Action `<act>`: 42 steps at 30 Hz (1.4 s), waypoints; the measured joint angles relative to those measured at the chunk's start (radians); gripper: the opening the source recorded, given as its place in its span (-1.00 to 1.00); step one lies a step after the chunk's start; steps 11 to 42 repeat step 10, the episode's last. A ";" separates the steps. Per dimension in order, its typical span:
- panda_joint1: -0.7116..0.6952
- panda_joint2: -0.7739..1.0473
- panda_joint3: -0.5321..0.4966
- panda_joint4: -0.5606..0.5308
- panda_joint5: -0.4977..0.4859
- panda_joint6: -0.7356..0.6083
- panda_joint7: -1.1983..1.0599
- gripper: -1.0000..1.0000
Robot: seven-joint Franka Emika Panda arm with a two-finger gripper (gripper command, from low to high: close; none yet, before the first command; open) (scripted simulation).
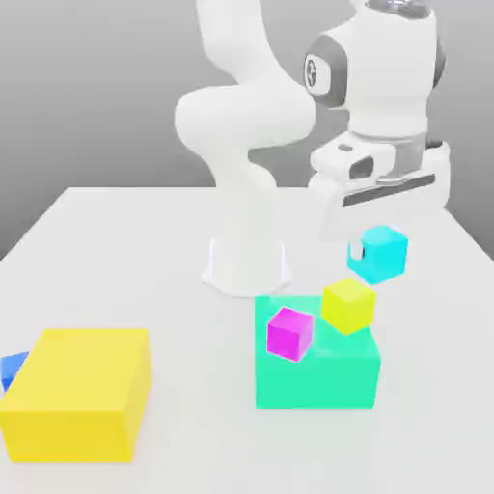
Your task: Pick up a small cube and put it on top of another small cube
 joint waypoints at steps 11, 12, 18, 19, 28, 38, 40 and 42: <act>0.000 0.100 0.019 -0.105 -0.012 0.205 -0.061 1.00; 0.000 0.100 0.019 -0.105 -0.012 0.205 -0.061 1.00; 0.000 0.100 0.019 -0.105 -0.012 0.205 -0.061 1.00; 0.000 0.100 0.019 -0.105 -0.012 0.205 -0.061 1.00; 0.000 0.100 0.019 -0.105 -0.012 0.205 -0.061 1.00; 0.000 0.100 0.019 -0.105 -0.012 0.205 -0.061 1.00; 0.000 0.100 0.019 -0.105 -0.012 0.205 -0.061 1.00; 0.000 0.100 0.019 -0.105 -0.012 0.205 -0.061 1.00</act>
